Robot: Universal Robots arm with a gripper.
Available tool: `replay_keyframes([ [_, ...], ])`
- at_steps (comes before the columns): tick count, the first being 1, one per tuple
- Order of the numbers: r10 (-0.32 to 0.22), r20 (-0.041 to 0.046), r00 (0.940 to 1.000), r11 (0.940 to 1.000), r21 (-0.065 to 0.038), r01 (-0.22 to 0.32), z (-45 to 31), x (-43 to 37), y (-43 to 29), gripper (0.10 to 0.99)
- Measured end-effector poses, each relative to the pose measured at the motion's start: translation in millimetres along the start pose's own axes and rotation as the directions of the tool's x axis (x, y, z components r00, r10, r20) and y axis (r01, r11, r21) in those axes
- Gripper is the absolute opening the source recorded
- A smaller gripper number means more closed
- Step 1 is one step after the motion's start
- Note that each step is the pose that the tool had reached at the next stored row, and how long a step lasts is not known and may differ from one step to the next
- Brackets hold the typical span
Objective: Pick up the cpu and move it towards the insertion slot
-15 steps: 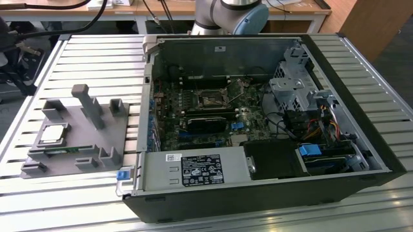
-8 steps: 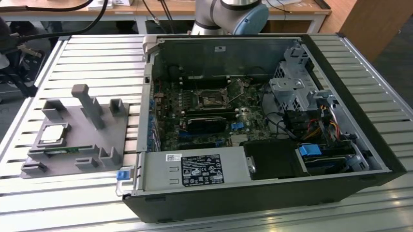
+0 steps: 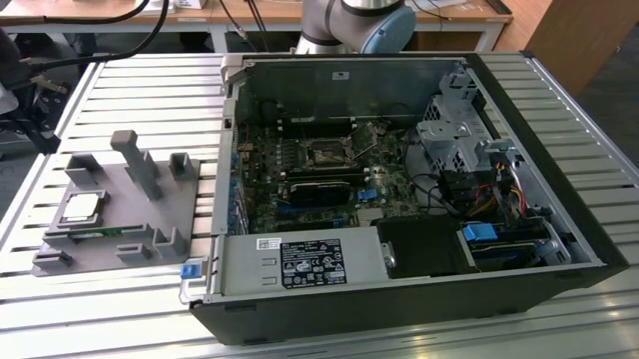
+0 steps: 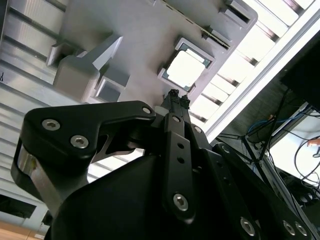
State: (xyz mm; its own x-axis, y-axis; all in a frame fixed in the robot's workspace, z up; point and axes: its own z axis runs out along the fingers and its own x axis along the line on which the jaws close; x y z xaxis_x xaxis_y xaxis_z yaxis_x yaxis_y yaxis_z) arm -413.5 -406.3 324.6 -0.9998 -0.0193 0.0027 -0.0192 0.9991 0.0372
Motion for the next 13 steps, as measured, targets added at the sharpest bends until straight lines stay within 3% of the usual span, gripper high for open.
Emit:
replay_keyframes([
  [13,0.0,0.0,1.0,1.0,0.0,0.0,11.9,1.6,-1.9,0.106],
])
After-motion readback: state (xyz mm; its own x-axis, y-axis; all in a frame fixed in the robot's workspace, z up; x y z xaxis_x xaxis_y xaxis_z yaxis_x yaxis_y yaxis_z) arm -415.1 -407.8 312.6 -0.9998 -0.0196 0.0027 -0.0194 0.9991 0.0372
